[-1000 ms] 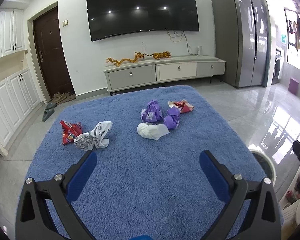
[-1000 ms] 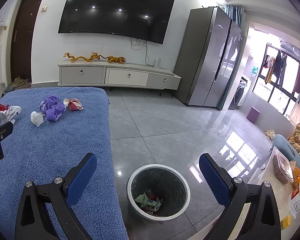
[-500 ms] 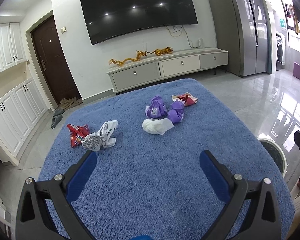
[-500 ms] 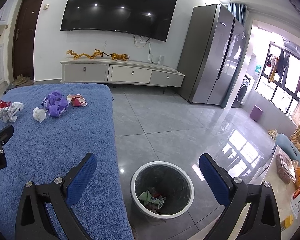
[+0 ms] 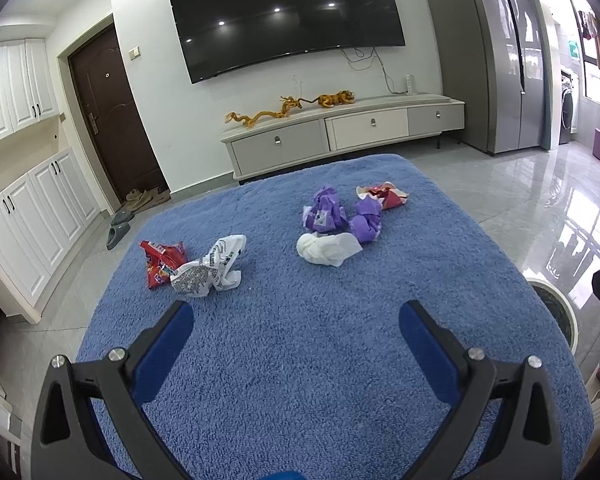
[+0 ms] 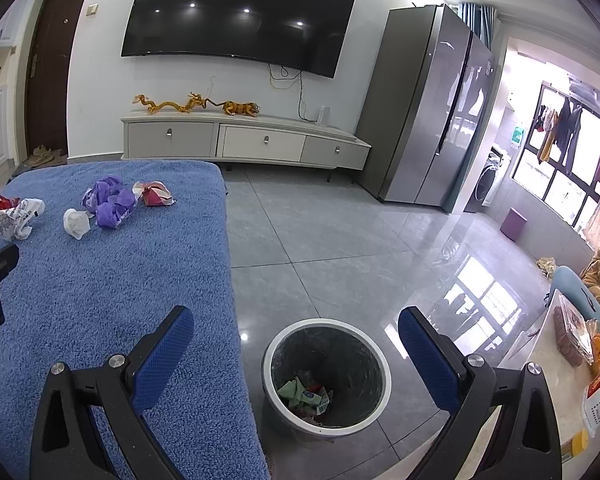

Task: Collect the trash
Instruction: 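Approach the red snack bag with the left gripper while the right approaches the white tissue, then grasp the red snack bag with the left gripper while the right grasps the white tissue, then carry both items over the white bin and open both grippers, then grasp the white printed bag with the left gripper while the right grasps a purple wrapper, then carry both items over the white bin and open both grippers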

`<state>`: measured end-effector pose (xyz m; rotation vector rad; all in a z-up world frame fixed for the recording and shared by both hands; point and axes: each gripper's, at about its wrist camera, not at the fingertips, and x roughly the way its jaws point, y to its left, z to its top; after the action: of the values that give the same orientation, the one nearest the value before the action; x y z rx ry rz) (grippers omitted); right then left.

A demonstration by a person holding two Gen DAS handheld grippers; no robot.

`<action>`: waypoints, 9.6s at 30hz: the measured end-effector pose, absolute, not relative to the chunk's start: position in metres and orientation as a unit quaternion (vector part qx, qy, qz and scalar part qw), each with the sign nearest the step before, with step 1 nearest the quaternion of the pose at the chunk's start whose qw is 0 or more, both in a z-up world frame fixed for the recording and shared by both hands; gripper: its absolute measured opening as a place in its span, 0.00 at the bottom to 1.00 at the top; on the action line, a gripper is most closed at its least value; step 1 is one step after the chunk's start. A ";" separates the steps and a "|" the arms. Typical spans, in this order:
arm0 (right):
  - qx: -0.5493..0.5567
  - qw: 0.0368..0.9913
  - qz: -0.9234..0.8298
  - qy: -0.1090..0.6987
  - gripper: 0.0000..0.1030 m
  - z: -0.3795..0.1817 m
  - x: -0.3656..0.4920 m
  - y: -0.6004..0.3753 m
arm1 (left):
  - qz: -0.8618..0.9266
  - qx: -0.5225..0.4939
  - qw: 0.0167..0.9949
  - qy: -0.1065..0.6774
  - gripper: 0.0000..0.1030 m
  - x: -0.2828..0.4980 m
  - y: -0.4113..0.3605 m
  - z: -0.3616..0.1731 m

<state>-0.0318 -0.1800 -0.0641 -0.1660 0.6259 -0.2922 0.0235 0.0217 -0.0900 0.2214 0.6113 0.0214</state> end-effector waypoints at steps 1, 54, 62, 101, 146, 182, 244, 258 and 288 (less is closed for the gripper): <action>-0.082 0.938 -0.143 0.307 1.00 -0.064 -0.032 -0.180 | 0.011 0.109 0.948 0.300 1.00 0.024 0.022 -0.090; -0.123 0.937 -0.100 0.312 1.00 -0.070 -0.013 -0.138 | 0.018 0.023 0.947 0.321 1.00 0.040 0.084 -0.091; -0.130 0.935 -0.091 0.318 1.00 -0.077 -0.002 -0.130 | 0.003 0.009 0.942 0.336 1.00 0.045 0.089 -0.098; -0.074 0.941 0.049 0.325 1.00 -0.070 0.033 -0.110 | 0.063 -0.043 0.937 0.341 1.00 0.060 0.171 -0.104; 0.062 0.882 0.338 0.322 0.17 -0.044 0.069 -0.065 | -0.031 -0.069 0.949 0.305 0.37 0.082 0.233 -0.042; 0.262 0.854 -0.105 0.437 0.52 -0.194 0.040 -0.429 | -0.386 0.019 0.781 0.490 0.56 0.155 -0.300 -0.160; 0.080 0.944 0.065 0.312 0.59 -0.021 0.067 -0.191 | -0.051 -0.040 0.943 0.327 0.74 0.125 0.175 -0.086; 0.079 0.898 0.145 0.407 0.57 -0.099 0.196 -0.115 | -0.083 -0.039 0.919 0.383 0.75 0.179 0.170 -0.147; 0.094 0.890 0.251 0.368 0.23 -0.059 0.093 -0.106 | -0.114 -0.064 0.922 0.363 0.42 0.100 0.167 -0.119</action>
<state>0.0932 -0.1060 -0.0587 0.1958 0.7649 0.5220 0.0998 0.1671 -0.1185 -0.1324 0.7459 -0.2334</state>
